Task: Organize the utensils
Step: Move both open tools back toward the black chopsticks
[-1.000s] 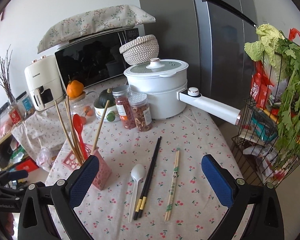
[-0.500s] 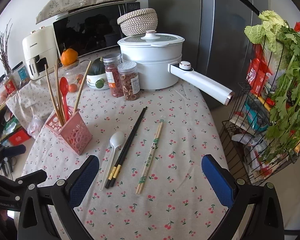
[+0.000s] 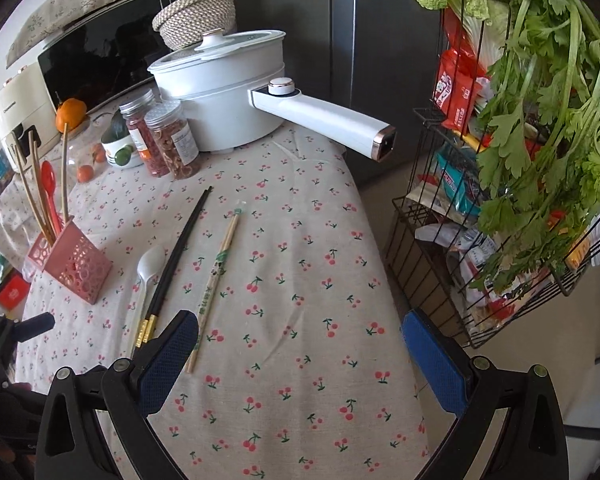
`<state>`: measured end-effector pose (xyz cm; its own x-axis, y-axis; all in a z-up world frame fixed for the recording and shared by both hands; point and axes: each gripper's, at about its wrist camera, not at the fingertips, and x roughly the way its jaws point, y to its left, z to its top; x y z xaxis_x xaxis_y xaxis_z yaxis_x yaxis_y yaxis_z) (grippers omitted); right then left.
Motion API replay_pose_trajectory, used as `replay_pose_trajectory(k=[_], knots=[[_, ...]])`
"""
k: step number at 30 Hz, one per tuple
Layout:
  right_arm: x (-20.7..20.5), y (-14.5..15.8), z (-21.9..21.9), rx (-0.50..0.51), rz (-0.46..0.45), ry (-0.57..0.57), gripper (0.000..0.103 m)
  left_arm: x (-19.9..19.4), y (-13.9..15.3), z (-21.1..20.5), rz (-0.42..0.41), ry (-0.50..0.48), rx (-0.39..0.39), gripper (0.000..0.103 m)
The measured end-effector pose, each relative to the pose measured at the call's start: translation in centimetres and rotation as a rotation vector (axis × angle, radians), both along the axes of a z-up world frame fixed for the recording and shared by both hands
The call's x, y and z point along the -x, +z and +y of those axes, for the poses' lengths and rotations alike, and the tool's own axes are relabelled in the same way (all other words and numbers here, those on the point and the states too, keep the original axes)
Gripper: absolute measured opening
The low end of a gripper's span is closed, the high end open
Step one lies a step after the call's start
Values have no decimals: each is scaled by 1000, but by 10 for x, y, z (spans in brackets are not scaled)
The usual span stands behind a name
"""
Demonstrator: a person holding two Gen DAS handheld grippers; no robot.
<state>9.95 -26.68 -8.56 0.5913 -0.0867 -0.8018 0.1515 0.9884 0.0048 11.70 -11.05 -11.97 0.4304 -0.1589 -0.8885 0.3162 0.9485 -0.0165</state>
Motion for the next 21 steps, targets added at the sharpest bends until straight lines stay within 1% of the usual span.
replay_pose_trajectory(k=[3,5,8,9,10,11,13,16,17,18,21], knots=[[-6,-6,-8,17,32,-31,103,-22,-4,-16,5,24,11,102],[-8,-10,-17,-16,54,-55,103,-36,-5,-25,-12,46,6,102],[-11,-17,-33,-93,76,-97,103,-57,-5,-35,-57,90,-4,101],[-12,-18,-38,-114,79,-112,103,-63,-6,-38,-66,102,-5,95],[-12,-20,-42,-129,82,-128,103,-70,-8,-41,-65,108,-3,85],[-13,-23,-47,-140,87,-144,103,-77,-11,-43,-55,109,2,78],[-14,-27,-54,-156,100,-163,103,-91,-19,-48,-32,114,15,52],[-16,-32,-58,-162,115,-170,103,-105,-27,-52,-28,129,31,34],[-16,-33,-58,-166,117,-166,103,-109,-29,-52,-35,137,40,31],[-16,-33,-58,-169,118,-161,103,-112,-30,-51,-38,145,47,24],[-16,-31,-54,-171,114,-144,103,-119,-34,-49,-43,174,53,15]])
